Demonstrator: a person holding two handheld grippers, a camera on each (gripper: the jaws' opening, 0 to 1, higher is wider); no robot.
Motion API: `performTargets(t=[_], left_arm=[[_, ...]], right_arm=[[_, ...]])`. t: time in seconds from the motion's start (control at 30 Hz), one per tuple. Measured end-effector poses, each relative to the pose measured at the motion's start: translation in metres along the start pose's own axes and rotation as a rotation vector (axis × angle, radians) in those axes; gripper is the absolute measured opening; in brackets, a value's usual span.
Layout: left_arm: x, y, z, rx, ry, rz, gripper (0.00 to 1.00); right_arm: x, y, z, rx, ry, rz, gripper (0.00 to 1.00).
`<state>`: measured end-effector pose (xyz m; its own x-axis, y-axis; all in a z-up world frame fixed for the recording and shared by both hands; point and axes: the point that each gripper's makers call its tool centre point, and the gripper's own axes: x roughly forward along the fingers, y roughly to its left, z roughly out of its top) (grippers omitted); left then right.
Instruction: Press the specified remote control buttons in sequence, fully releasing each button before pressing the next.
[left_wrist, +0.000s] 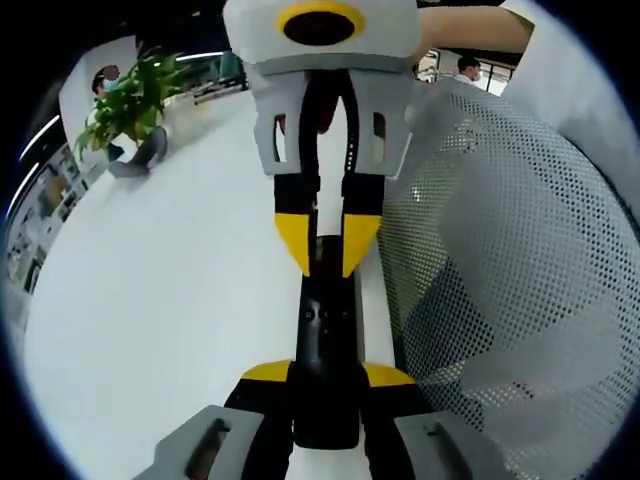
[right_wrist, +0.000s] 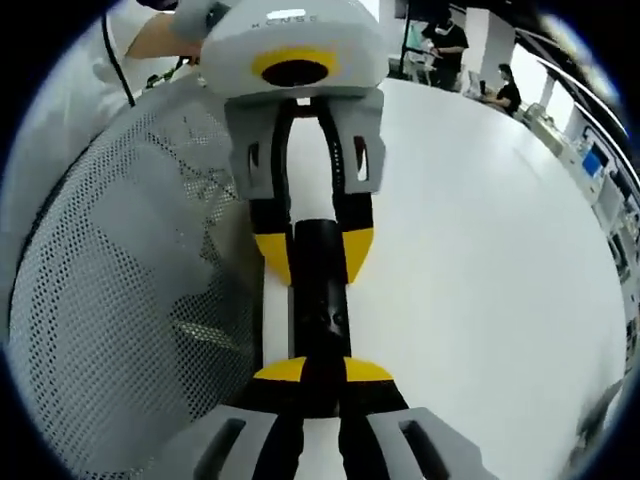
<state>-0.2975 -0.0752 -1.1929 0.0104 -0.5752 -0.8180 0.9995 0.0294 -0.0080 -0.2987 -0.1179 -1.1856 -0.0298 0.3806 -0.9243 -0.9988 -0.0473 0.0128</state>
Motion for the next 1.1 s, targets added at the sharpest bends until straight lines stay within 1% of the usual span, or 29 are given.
performTargets(t=[0.03, 0.13, 0.17, 0.23, 0.27, 0.3, 0.33, 0.4, 0.5, 0.53, 0.6, 0.67, 0.73, 0.8, 0.83, 0.87, 0.9, 0.97, 1.0, 1.03, 1.1], left_arm=[[0.000, 0.000, 0.000, -0.001, -0.004, 0.000, 0.24], [0.000, 0.000, 0.000, -0.005, -0.017, 0.003, 0.24], [0.000, 0.000, 0.000, -0.007, -0.023, 0.004, 0.24], [0.000, 0.000, 0.000, -0.012, -0.030, 0.009, 0.24], [-0.001, 0.000, 0.000, -0.013, -0.032, 0.011, 0.24], [0.000, 0.000, 0.000, -0.016, -0.035, 0.013, 0.24], [0.000, 0.000, 0.000, -0.017, -0.037, 0.013, 0.24], [0.000, 0.000, 0.000, -0.018, -0.039, 0.014, 0.25], [0.000, 0.000, 0.000, -0.015, -0.042, 0.013, 0.25], [0.000, 0.000, 0.000, -0.013, -0.043, 0.013, 0.25], [0.000, 0.000, 0.000, -0.013, -0.044, 0.011, 0.25], [0.000, 0.000, 0.000, -0.014, -0.045, 0.012, 0.25], [0.000, 0.000, 0.000, -0.017, -0.045, 0.013, 0.25], [0.000, 0.000, 0.000, -0.018, -0.047, 0.014, 0.25], [0.000, 0.000, 0.000, -0.019, -0.048, 0.014, 0.25], [0.000, 0.000, 0.000, -0.019, -0.049, 0.014, 0.25], [0.000, 0.000, 0.000, -0.016, -0.049, 0.014, 0.25], [0.000, 0.000, 0.000, -0.015, -0.047, 0.013, 0.25], [0.000, 0.000, 0.001, -0.014, -0.046, 0.012, 0.25], [0.000, 0.000, 0.001, -0.013, -0.045, 0.012, 0.25], [0.000, 0.000, 0.001, -0.012, -0.043, 0.011, 0.25]], right_arm=[[0.001, 0.001, 0.000, 0.004, 0.016, -0.003, 0.08], [0.000, 0.001, -0.001, 0.014, -0.024, -0.004, 0.08], [-0.001, 0.000, 0.001, 0.029, -0.088, -0.017, 0.08], [-0.002, 0.000, 0.000, 0.080, -0.175, -0.025, 0.08], [-0.003, 0.000, 0.000, 0.069, -0.228, -0.039, 0.08], [-0.004, 0.001, 0.000, 0.038, -0.258, -0.050, 0.09], [-0.005, 0.001, 0.000, 0.032, -0.298, -0.069, 0.09], [-0.004, 0.001, 0.001, 0.085, -0.359, -0.075, 0.09], [-0.004, 0.000, 0.002, 0.097, -0.390, -0.066, 0.09], [-0.003, 0.000, 0.005, 0.083, -0.391, -0.064, 0.09], [-0.002, 0.001, 0.008, 0.061, -0.388, -0.056, 0.09], [-0.002, 0.002, 0.009, 0.008, -0.352, -0.046, 0.08], [-0.001, 0.001, 0.009, 0.022, -0.330, -0.037, 0.08], [0.000, 0.002, 0.009, -0.006, -0.292, -0.040, 0.08], [0.000, 0.002, 0.009, 0.003, -0.268, -0.036, 0.08], [0.000, 0.002, 0.009, 0.004, -0.258, -0.033, 0.08], [0.000, 0.002, 0.008, 0.001, -0.222, -0.022, 0.08], [0.001, 0.002, 0.007, 0.022, -0.161, 0.001, 0.08], [0.002, 0.001, 0.007, -0.014, -0.109, 0.010, 0.08], [0.002, 0.002, 0.007, -0.019, -0.059, 0.020, 0.08], [0.004, 0.001, 0.008, -0.018, -0.028, 0.026, 0.08]])
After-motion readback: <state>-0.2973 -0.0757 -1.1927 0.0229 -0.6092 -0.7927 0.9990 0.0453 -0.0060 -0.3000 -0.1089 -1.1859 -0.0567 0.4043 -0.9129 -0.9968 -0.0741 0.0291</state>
